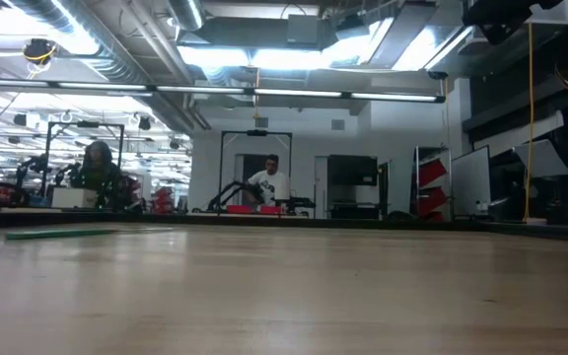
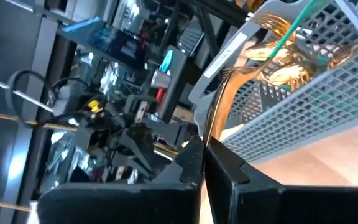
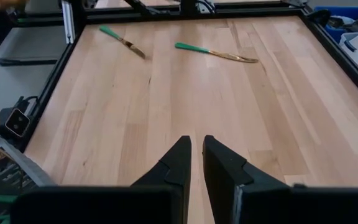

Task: Sort silverware
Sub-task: Put the spoon into the utensil organizer, then put the bottom table knife into the utensil organizer

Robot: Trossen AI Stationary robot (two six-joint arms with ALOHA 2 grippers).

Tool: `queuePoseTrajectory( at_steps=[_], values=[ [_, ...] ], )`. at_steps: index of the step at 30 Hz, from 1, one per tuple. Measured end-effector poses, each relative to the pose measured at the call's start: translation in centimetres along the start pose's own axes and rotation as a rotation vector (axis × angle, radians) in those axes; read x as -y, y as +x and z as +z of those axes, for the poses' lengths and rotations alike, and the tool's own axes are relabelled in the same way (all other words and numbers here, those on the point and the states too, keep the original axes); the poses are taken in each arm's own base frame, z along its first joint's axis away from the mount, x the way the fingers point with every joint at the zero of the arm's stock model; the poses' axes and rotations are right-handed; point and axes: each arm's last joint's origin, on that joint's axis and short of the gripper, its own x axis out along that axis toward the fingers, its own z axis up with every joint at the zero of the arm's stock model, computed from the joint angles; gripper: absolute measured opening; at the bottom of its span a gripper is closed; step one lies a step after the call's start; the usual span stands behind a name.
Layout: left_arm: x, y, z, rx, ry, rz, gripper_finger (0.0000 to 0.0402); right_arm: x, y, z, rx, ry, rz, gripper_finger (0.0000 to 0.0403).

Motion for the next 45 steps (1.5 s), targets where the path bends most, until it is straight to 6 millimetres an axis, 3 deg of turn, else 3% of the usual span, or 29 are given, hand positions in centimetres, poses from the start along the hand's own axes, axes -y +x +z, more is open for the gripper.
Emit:
queuePoseTrajectory(
  at_steps=[9, 14, 24, 31, 38, 45],
  values=[
    [1.5, 2.8, -1.5, -0.032, 0.164, -0.012, 0.0, 0.0, 0.0, 0.0, 0.004, 0.001, 0.001, 0.0044],
    [1.8, 4.6, -0.7, -0.027, 0.222, -0.014, 0.0, 0.0, 0.0, 0.0, 0.004, 0.001, 0.0, 0.0044],
    [4.3, 7.6, 0.4, 0.055, 0.364, -0.083, 0.0006, 0.0, 0.0, 0.0, 0.003, 0.001, 0.0, 0.0044],
    [4.6, 7.9, 0.5, 0.075, 0.248, -0.089, 0.0025, 0.0, 0.0, 0.0, 0.002, 0.0, 0.0, 0.0044],
    [3.6, 7.9, 1.0, 0.112, -0.018, -0.007, 0.0068, 0.0, 0.0, 0.0, 0.002, 0.0, 0.0, 0.0044],
    [3.6, 7.9, 1.1, 0.124, -0.05, -0.015, 0.0097, 0.0, 0.0, 0.0, 0.002, 0.0, 0.0, 0.0044]
  ],
)
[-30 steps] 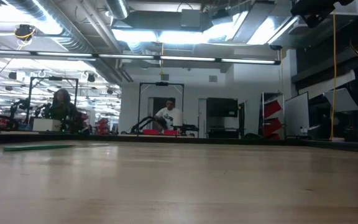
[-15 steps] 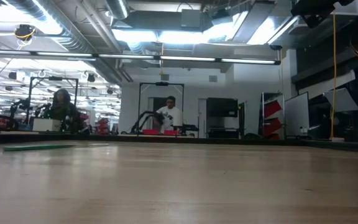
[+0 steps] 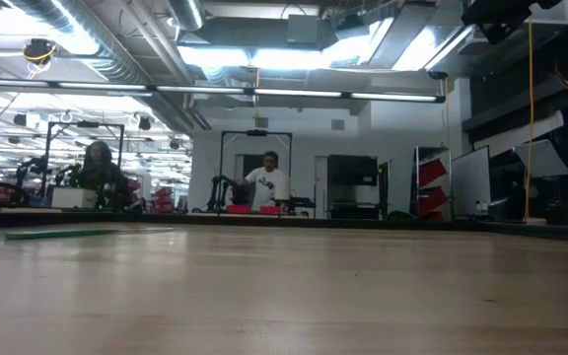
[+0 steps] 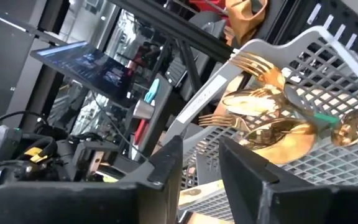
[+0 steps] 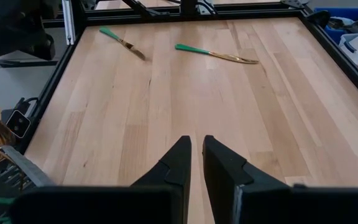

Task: Sort silverware
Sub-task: Put the bottom table knife into the utensil organizer

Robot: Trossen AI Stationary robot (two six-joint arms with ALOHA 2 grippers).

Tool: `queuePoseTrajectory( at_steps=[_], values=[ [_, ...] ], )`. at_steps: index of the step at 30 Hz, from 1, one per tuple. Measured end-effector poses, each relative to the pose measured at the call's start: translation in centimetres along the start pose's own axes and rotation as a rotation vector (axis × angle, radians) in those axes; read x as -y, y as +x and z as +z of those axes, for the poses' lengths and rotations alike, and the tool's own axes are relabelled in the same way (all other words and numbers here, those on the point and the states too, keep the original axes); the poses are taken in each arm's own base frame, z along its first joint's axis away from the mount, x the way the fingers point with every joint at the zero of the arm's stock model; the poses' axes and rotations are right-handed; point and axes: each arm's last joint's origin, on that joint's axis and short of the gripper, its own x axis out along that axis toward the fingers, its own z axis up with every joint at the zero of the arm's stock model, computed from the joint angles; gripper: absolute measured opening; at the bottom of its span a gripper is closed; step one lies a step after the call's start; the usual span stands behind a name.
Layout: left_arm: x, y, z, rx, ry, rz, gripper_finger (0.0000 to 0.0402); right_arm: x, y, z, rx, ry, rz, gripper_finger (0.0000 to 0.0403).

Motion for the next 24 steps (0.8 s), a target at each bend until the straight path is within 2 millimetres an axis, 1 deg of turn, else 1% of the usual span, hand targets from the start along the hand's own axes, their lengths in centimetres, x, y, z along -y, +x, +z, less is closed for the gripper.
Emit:
queuePoseTrajectory(
  at_steps=[5, 7, 10, 13, 14, 16, 18, 19, 20, 22, 24],
  values=[
    [0.1, -0.1, 0.3, 0.006, -0.007, -0.001, 0.01, 0.0, 0.0, 0.0, 0.0, 0.0, 0.0, 0.0044],
    [-0.2, -0.4, 0.6, -0.038, -0.09, 0.045, 0.01, 0.0, 0.0, 0.0, 0.0, 0.0, 0.0, 0.0044],
    [-1.6, -1.8, 1.0, -0.233, -0.28, 0.2, 0.01, 0.0, 0.0, 0.0, 0.0, 0.0, 0.0, 0.0044],
    [-3.5, -4.0, 0.4, -0.472, -0.451, 0.343, 0.01, 0.0, 0.0, 0.0, 0.0, 0.0, 0.0, 0.0044],
    [-4.0, -4.8, -0.1, -0.529, -0.52, 0.359, 0.01, 0.0, 0.0, 0.0, 0.0, 0.0, 0.0, 0.0044],
    [-5.2, -6.5, -1.5, -0.597, -0.729, 0.368, 0.01, 0.0, 0.0, 0.0, 0.0, 0.0, 0.0, 0.0044],
    [-6.4, -8.6, -3.3, -0.682, -0.964, 0.346, 0.01, 0.0, 0.0, 0.0, 0.0, 0.0, 0.0, 0.0044],
    [-6.9, -9.7, -4.4, -0.756, -1.066, 0.33, 0.01, 0.0, 0.0, 0.0, 0.0, -0.001, 0.0, 0.0044],
    [-7.3, -10.9, -5.5, -0.844, -1.16, 0.314, 0.01, 0.0, 0.0, 0.0, 0.0, -0.001, 0.0, 0.0044],
    [-7.5, -13.0, -7.8, -1.059, -1.294, 0.306, 0.01, 0.0, 0.0, 0.0, 0.0, -0.001, 0.0, 0.0044],
    [-7.4, -15.1, -9.3, -1.294, -1.406, 0.309, 0.01, 0.0, 0.0, 0.0, 0.0, -0.001, 0.0, 0.0044]
  ],
)
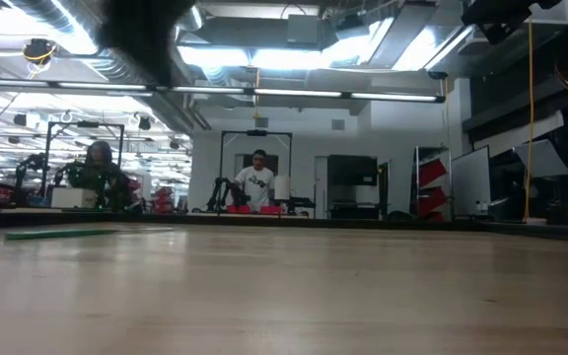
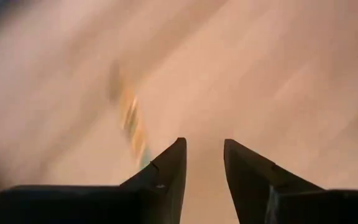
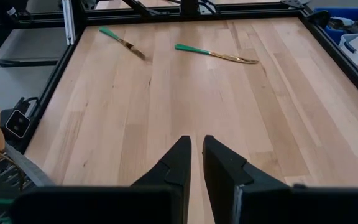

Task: Sort silverware
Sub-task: Put the bottom table knife into the utensil organizer

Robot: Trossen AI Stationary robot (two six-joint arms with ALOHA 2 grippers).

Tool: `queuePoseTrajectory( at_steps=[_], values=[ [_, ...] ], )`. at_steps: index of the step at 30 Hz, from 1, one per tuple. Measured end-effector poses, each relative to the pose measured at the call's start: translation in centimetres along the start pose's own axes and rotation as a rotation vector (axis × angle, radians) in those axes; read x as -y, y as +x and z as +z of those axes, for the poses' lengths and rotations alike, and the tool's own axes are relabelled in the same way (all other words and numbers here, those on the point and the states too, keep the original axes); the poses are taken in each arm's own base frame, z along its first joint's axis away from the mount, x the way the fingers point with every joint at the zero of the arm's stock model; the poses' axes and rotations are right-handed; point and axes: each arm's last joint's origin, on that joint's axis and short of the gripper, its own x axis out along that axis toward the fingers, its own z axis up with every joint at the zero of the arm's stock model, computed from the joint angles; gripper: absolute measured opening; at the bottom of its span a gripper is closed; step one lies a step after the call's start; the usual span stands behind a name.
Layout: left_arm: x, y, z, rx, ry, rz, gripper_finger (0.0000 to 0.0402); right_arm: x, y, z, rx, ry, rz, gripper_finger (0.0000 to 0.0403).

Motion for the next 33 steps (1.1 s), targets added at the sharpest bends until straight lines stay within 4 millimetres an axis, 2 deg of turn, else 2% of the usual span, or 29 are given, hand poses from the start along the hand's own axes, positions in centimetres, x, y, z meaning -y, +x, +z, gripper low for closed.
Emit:
queuePoseTrajectory(
  at_steps=[3, 5, 8, 13, 21, 27, 33],
  values=[
    [-2.0, -0.1, -1.1, -0.312, -0.115, 0.086, 0.01, 0.0, 0.0, 0.0, -0.001, -0.002, 0.0, 0.0044],
    [-1.9, 0.0, -2.2, -0.457, -0.134, 0.068, 0.01, 0.0, 0.0, 0.0, -0.003, -0.005, -0.001, 0.0044],
    [-0.6, 0.2, -4.6, -0.585, -0.093, -0.033, 0.01, 0.0, 0.0, -0.1, -0.008, -0.008, -0.002, 0.0044],
    [1.9, 0.9, -9.4, -0.604, -0.008, -0.195, 0.01, 0.0, 0.0, -0.1, -0.007, -0.012, -0.002, 0.0044],
    [1.9, 1.4, -15.8, -0.634, -0.024, -0.19, 0.01, 0.0, 0.0, -0.1, -0.007, -0.008, -0.001, 0.0044],
    [1.9, 0.9, -18.8, -0.635, -0.003, -0.239, 0.01, 0.0, 0.0, -0.1, -0.007, -0.002, -0.001, 0.0044],
    [1.1, 1.4, -21.1, -0.649, -0.034, -0.222, 0.01, 0.0, 0.0, 0.0, 0.003, 0.056, -0.015, 0.0044]
  ],
)
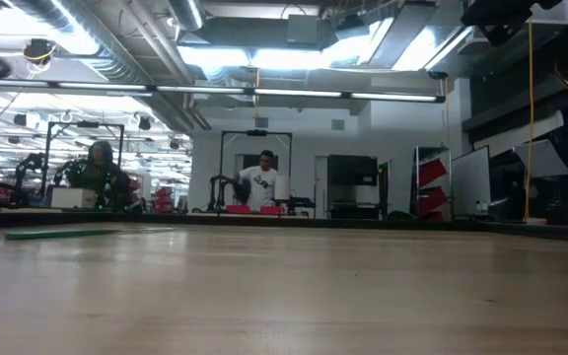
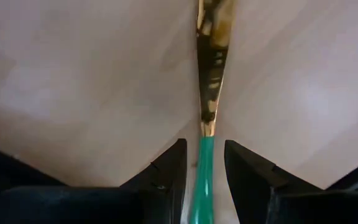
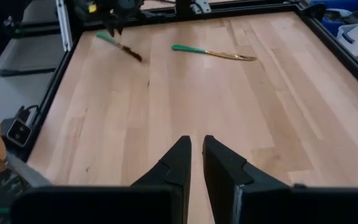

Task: Sort silverware
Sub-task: Put the bottom table knife into the utensil organizer

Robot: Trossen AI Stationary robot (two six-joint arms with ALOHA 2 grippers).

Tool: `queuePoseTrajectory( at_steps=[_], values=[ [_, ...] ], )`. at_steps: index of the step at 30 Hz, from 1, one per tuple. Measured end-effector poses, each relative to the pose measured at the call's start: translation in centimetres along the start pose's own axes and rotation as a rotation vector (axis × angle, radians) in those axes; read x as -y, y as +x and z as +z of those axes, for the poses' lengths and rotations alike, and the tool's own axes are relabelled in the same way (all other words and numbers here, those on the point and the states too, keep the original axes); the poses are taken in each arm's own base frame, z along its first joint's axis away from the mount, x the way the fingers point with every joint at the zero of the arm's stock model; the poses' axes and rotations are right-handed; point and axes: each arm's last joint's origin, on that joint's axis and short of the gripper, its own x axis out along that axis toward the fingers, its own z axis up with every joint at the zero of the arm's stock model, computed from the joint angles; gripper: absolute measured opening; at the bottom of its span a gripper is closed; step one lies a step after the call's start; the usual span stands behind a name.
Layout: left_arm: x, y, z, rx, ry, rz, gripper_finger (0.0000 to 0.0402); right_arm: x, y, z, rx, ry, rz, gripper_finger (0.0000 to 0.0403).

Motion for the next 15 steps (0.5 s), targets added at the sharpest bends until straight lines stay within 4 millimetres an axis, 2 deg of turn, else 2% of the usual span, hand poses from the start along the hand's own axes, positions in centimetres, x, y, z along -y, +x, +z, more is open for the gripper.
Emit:
queuePoseTrajectory(
  at_steps=[4, 9, 12, 15],
  values=[
    [-0.2, 0.6, -0.5, -0.009, -0.006, -0.032, 0.01, 0.2, -1.0, 0.5, 0.038, 0.02, -0.001, 0.0044],
    [-0.1, 0.7, -0.6, 0.011, 0.002, -0.051, 0.01, 1.3, -4.9, 2.2, 0.222, -0.034, -0.051, 0.0044],
    [0.0, 1.0, -0.6, 0.027, 0.015, -0.038, 0.01, 2.4, -6.7, 2.0, 0.29, -0.046, -0.172, 0.0044],
    [0.0, 1.5, -0.5, 0.033, 0.028, -0.016, 0.01, 3.4, -7.8, 1.0, 0.291, -0.04, -0.216, 0.0044]
  ],
)
